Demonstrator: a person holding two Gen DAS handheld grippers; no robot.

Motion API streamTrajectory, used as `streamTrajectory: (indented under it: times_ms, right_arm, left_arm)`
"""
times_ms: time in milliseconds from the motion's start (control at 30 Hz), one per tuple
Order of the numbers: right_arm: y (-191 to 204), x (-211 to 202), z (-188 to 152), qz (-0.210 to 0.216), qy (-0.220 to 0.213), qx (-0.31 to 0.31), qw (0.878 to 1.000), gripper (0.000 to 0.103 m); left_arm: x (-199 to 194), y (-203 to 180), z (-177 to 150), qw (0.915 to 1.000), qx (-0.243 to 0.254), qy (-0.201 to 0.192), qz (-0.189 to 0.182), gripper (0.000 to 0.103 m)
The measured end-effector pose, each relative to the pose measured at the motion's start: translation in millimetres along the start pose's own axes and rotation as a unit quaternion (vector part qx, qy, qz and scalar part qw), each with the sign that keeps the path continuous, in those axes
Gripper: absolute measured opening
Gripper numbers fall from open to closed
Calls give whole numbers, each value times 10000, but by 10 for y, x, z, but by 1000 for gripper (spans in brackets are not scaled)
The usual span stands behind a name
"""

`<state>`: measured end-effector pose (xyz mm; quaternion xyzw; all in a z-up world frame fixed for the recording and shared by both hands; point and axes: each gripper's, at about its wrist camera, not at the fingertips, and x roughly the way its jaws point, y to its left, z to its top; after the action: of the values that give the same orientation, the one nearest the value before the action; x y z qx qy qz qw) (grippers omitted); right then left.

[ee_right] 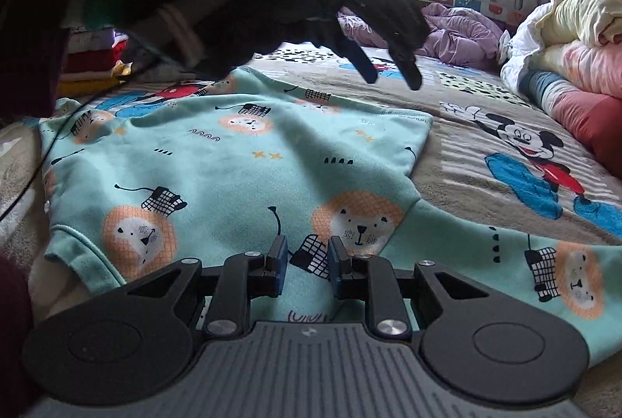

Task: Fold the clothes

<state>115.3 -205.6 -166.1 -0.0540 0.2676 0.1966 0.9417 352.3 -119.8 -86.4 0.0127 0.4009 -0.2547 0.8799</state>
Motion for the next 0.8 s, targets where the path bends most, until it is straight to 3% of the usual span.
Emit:
streamTrajectory:
  times_ms: [167, 300, 367, 467, 500, 533, 600, 700, 800]
  right_arm:
    - [-22, -2, -16, 65, 6, 49, 10000, 24]
    - [-43, 1, -13, 109, 10, 88, 9999, 24]
    - [-48, 7, -14, 121, 13, 104, 9999, 24]
    - [-48, 10, -10, 130, 16, 106, 9999, 25]
    - [-50, 13, -8, 134, 20, 106, 9999, 25]
    - [-51, 16, -7, 143, 28, 107, 9998, 25]
    - [-52, 19, -9, 174, 57, 116, 9998, 27]
    - [-52, 25, -15, 242, 116, 156, 9995, 27]
    - [-49, 29, -21, 290, 159, 188, 9993, 27]
  left_arm:
    - [347, -5, 138, 9996, -205, 186, 50, 45]
    - [590, -31, 189, 9987, -214, 350, 295, 44]
    - [702, -32, 189, 9978, -196, 436, 453, 39]
    - [830, -34, 166, 9963, -160, 525, 654, 23]
    - [833, -39, 167, 9963, -130, 487, 696, 11]
    - [835, -45, 168, 9962, -99, 450, 739, 6]
    - [760, -32, 207, 9961, -156, 194, 848, 5]
    - [593, 62, 296, 9953, -584, -306, 713, 5]
    - [686, 54, 270, 9948, -562, -237, 813, 5]
